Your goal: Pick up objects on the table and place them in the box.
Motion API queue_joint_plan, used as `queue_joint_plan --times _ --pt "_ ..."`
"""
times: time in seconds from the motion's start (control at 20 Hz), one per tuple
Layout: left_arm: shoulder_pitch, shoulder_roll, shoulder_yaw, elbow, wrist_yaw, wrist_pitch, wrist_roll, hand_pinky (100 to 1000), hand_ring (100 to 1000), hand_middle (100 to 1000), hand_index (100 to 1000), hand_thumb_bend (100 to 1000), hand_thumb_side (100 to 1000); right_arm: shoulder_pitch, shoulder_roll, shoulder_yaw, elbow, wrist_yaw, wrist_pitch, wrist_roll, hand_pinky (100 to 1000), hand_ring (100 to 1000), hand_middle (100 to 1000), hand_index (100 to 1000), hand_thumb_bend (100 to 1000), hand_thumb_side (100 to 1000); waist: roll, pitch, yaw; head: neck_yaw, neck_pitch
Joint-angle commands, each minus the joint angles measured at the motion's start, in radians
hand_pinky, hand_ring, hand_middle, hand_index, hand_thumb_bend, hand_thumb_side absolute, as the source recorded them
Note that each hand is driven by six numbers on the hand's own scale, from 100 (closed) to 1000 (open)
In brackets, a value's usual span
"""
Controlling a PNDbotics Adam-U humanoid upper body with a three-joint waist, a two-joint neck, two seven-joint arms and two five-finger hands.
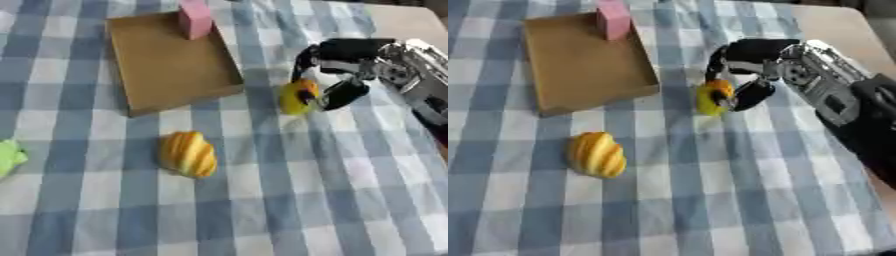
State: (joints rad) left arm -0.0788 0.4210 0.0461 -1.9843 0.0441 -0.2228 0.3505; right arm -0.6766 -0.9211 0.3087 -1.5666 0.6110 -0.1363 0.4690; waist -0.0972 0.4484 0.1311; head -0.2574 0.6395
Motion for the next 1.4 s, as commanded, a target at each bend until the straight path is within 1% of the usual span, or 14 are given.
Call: queue_joint_plan --times 0.05,0.2,0.55,0.7,0.8,0.9,1.05,1.25,1.4 --pt "-0.004 0.008 0.000 -0.016 0.004 -0.002 -0.004 925 718 824 880 113 664 -0.011 -0.021 -0.010 -0.009 0.009 0.016 -0.080 746 713 584 494 100 250 0.006 -0.025 0.000 -0.004 -0.014" --pt "-0.002 0.006 0.001 -0.016 0.004 -0.002 -0.003 925 718 825 880 113 664 -0.005 -0.016 -0.009 -0.026 -0.044 0.042 -0.130 745 697 568 498 100 229 0.008 -0.027 0.000 -0.003 -0.013" --pt "0.000 0.009 0.002 -0.016 0.004 -0.003 -0.002 924 719 825 880 112 664 -0.013 -0.034 -0.048 -0.182 -0.210 0.089 -0.125 746 679 551 490 100 202 0.006 -0.034 -0.007 -0.002 -0.011" --pt "0.001 0.013 0.002 -0.016 0.004 -0.004 -0.003 923 719 825 881 112 662 -0.050 -0.039 -0.059 -0.241 -0.275 0.108 -0.110 748 675 548 497 100 199 0.002 -0.039 -0.008 -0.004 -0.008" --pt "0.000 0.016 0.001 -0.016 0.005 -0.005 -0.004 923 719 825 881 113 662 -0.096 -0.028 -0.052 -0.252 -0.307 0.119 -0.090 749 676 550 511 100 198 0.000 -0.042 -0.006 -0.009 -0.006" --pt "-0.002 0.018 -0.002 -0.016 0.006 -0.005 -0.007 922 719 826 881 112 662 -0.150 -0.004 -0.035 -0.239 -0.322 0.125 -0.060 749 676 551 519 100 198 -0.003 -0.044 -0.001 -0.014 -0.005" --pt "-0.004 0.022 -0.004 -0.016 0.007 -0.005 -0.011 922 719 826 881 111 662 -0.229 0.048 -0.008 -0.187 -0.317 0.125 -0.023 749 675 550 520 100 198 -0.009 -0.043 0.015 -0.028 -0.005" --pt "-0.010 0.026 -0.008 -0.016 0.009 -0.006 -0.017 921 719 826 881 110 664 -0.307 0.118 0.022 -0.088 -0.271 0.109 -0.006 749 679 554 527 100 199 -0.018 -0.038 0.036 -0.051 -0.007" --pt "-0.016 0.028 -0.010 -0.016 0.011 -0.006 -0.021 921 719 826 881 110 664 -0.341 0.159 0.035 -0.012 -0.219 0.089 -0.006 750 683 559 539 100 200 -0.024 -0.032 0.048 -0.065 -0.009"
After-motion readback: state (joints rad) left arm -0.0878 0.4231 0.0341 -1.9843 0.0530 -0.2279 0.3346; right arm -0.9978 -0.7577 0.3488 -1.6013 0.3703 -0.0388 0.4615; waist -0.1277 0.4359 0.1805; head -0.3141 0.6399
